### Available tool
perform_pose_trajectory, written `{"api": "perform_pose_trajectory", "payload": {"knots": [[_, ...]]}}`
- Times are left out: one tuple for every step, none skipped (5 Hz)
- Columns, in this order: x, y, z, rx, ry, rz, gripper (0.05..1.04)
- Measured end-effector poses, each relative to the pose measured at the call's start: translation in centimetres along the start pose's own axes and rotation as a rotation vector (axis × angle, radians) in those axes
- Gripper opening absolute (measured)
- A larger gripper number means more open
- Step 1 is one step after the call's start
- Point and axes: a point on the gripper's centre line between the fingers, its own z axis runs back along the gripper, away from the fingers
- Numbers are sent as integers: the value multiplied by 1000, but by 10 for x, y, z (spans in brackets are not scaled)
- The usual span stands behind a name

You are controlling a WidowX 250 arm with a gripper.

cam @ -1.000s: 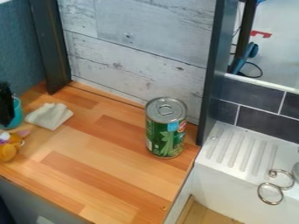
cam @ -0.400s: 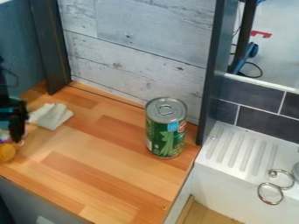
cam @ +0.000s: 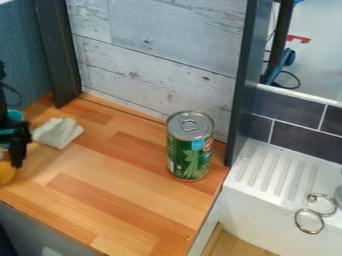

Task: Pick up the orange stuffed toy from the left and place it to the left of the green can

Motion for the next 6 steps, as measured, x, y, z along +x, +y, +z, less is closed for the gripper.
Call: {"api": "perform_pose_trajectory", "payload": {"knots": [[-6, -1, -13, 0, 15, 18, 913], [-18, -6, -17, -31, 12, 16, 687], [-26, -9, -8, -43, -19, 4, 547], [-26, -11, 21, -37, -59, -47, 499], [-18, -28, 64, -25, -143, -107, 498], [-9, -66, 92, -51, -150, -271, 498]]}}
